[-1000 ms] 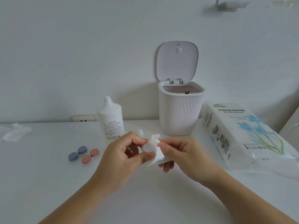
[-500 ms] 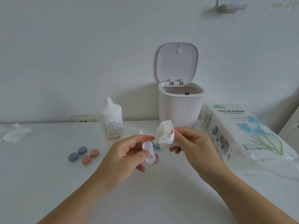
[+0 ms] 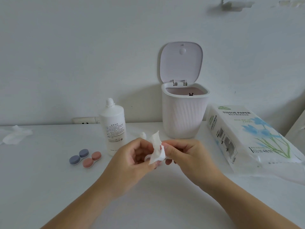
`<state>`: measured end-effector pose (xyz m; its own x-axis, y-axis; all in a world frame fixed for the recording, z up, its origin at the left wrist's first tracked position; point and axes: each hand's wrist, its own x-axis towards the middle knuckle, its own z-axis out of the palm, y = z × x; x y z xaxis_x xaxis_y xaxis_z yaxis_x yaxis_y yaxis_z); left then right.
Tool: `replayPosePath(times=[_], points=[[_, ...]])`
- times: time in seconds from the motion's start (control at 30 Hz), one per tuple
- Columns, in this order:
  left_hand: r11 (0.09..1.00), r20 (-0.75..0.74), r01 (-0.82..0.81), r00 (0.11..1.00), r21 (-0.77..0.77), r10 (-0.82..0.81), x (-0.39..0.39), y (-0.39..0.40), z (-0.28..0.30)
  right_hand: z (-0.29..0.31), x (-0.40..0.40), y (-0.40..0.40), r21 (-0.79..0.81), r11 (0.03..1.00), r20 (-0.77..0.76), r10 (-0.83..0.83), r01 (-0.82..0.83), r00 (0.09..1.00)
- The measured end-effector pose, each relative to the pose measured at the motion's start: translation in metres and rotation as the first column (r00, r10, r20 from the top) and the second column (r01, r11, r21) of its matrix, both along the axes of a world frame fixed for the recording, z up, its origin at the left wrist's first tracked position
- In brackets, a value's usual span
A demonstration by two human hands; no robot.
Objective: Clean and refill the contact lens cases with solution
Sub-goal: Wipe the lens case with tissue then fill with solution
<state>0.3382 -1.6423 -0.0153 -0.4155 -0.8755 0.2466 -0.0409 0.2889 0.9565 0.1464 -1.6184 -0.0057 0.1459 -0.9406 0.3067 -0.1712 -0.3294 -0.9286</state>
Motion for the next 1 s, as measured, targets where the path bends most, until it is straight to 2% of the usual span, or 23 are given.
replayPosePath(times=[0.17,0.3,0.47,0.53,0.67,0.9,1.0], points=[[0.997,0.088,-0.074,0.993,-0.022,0.075,0.002,-0.003,-0.004,-0.004,-0.002,-0.001,0.074,0.996,-0.177,-0.033,0.046,0.984],[0.993,0.049,-0.114,0.992,-0.041,0.116,0.002,-0.003,-0.003,-0.006,-0.002,-0.003,0.177,0.982,-0.221,-0.019,0.059,0.975],[0.999,-0.015,-0.041,0.999,-0.027,0.041,0.002,-0.002,0.0,-0.004,-0.005,-0.003,0.223,0.974,-0.149,-0.008,0.041,0.989],[0.996,-0.013,-0.063,0.998,-0.067,0.062,0.003,-0.002,-0.001,-0.003,-0.006,-0.004,0.234,0.972,-0.111,-0.006,0.032,0.994],[0.968,0.062,-0.172,0.981,-0.181,0.186,0.004,-0.004,-0.005,-0.001,-0.009,-0.004,0.255,0.967,-0.094,0.044,-0.019,0.995],[0.925,0.212,-0.123,0.955,-0.358,0.209,0.007,-0.001,0.001,0.001,-0.012,-0.001,0.322,0.931,-0.129,0.226,-0.174,0.966],[0.916,0.179,-0.158,0.955,-0.37,0.237,0.007,-0.001,0.002,0.0,-0.012,-0.002,0.295,0.942,-0.126,0.206,-0.162,0.97]])
